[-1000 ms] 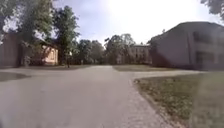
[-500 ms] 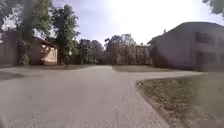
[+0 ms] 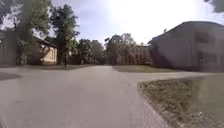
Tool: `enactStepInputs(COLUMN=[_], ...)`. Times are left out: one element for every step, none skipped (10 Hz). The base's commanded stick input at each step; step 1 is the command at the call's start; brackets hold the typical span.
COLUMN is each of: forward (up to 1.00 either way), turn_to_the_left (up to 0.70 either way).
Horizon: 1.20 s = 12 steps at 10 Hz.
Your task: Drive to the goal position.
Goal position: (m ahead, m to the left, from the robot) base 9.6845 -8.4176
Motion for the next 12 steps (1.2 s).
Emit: enactStepInputs(forward=[0.70,0.70,0.70,0.70,0.70,0.70,0.70,0.70,0.70,0.70,0.70,0.70], turn_to_the_left=[0.00,0.00,0.00,0.00,0.00,0.00,0.00,0.00,0.00,0.00,0.00,0.00])
